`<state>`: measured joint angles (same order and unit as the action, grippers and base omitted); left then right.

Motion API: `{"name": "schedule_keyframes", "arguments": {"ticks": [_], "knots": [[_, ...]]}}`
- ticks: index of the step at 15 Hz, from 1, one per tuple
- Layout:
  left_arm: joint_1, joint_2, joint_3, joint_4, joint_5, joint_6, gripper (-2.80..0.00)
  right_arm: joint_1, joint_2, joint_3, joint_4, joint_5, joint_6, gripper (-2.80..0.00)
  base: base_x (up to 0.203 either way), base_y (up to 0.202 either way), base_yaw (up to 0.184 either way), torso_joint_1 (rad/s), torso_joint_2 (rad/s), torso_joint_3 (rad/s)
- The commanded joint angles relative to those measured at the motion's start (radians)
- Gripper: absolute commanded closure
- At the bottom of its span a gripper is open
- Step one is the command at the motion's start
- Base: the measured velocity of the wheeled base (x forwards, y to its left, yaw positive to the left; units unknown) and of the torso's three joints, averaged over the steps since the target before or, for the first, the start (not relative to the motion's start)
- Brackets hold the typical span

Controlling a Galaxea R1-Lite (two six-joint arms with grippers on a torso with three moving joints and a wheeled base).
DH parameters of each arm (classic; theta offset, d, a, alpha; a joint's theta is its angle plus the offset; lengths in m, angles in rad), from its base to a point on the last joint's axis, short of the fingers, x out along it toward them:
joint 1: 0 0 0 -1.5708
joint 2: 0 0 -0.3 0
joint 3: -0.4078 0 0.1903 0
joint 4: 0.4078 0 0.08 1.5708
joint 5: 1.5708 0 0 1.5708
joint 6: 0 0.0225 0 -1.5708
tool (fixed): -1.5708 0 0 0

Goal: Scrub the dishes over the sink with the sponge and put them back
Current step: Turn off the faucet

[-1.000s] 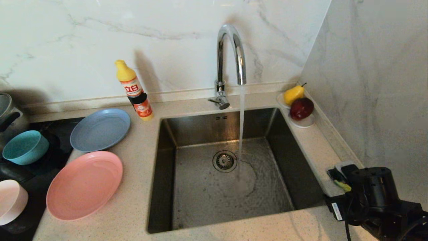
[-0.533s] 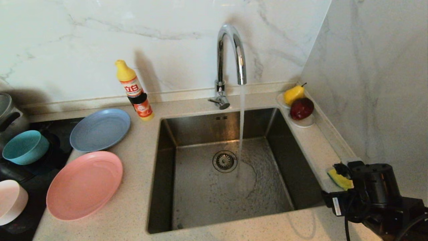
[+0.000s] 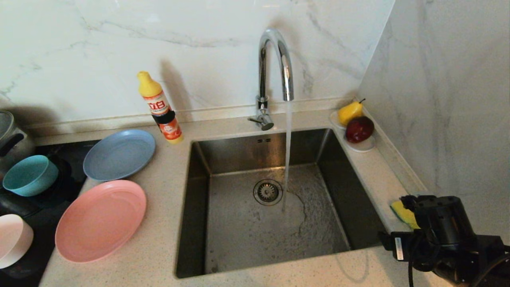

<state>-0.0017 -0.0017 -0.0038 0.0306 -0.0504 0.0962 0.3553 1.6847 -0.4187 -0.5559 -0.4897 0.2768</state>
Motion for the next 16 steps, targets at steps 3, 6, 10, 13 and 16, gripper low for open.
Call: {"name": "schedule_keyframes", "arguments": {"ticks": [3, 6, 10, 13, 16], "knots": [[0.000, 0.000, 0.001, 0.000, 0.000, 0.000, 0.00, 0.004, 0.010, -0.034, 0.040, 0.037, 0.076, -2.80, 0.000, 0.000, 0.000, 0.000, 0.00, 0.000], [0.000, 0.000, 0.000, 0.000, 0.000, 0.000, 0.00, 0.004, -0.003, -0.035, 0.059, 0.059, 0.109, -2.80, 0.000, 0.000, 0.000, 0.000, 0.00, 0.000], [0.000, 0.000, -0.001, 0.000, 0.000, 0.000, 0.00, 0.020, -0.031, -0.030, 0.059, 0.056, 0.114, -2.80, 0.000, 0.000, 0.000, 0.000, 0.00, 0.000], [0.000, 0.000, 0.001, 0.000, 0.000, 0.000, 0.00, 0.070, -0.089, -0.013, 0.061, 0.044, 0.112, -2.80, 0.000, 0.000, 0.000, 0.000, 0.00, 0.000], [0.000, 0.000, 0.000, 0.000, 0.000, 0.000, 0.00, 0.074, -0.134, -0.005, 0.067, -0.015, 0.097, -2.80, 0.000, 0.000, 0.000, 0.000, 0.00, 0.000]]}}
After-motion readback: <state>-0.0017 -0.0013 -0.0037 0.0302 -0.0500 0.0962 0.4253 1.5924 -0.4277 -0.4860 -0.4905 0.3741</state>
